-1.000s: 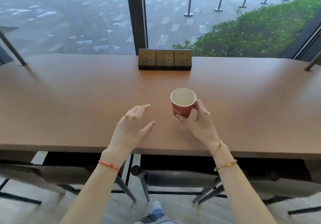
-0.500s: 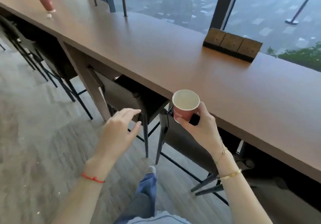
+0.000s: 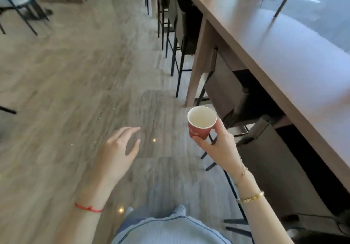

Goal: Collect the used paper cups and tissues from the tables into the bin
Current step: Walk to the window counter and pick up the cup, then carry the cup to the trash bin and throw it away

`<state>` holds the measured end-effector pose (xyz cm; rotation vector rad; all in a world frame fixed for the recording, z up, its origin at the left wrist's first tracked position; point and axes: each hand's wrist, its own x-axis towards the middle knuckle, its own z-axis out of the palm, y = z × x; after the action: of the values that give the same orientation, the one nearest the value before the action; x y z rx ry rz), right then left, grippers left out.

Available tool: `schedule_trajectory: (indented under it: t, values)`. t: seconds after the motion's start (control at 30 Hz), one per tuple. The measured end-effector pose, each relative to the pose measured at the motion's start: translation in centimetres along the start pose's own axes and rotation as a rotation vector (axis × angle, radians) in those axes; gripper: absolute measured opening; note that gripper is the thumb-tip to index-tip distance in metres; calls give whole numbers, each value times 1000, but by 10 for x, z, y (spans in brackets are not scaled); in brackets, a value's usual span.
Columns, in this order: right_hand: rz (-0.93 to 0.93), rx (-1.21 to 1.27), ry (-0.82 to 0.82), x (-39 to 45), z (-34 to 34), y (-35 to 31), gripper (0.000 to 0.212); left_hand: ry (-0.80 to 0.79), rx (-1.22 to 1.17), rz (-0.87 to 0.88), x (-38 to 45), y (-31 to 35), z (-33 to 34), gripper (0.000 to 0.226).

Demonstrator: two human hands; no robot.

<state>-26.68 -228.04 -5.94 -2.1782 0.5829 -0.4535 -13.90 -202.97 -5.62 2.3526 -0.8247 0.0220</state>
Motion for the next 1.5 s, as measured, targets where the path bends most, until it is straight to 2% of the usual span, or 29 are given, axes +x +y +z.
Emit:
schedule_trajectory:
  t: [0.3,0.6,0.83,1.2,1.5]
  values:
    - [-223,37,-328,-20,151,-97,59,214,114,-410,-142,-99,-101,29]
    - [-407,84,-617,-104,331,-227,55,375,296,-763,-317,-201,-217,30]
    - [-560,99,-868,-175,443,-322,57,529,315,-1021,-429,-248,-278,33]
    - [-810,101,-1227,-263,631,-451,63,800,288,-1353,-529,-330,-340,32]
    - [-1013,180,-1465,-360,807,-622,66,967,381,-1572,-602,-435,-450,33]
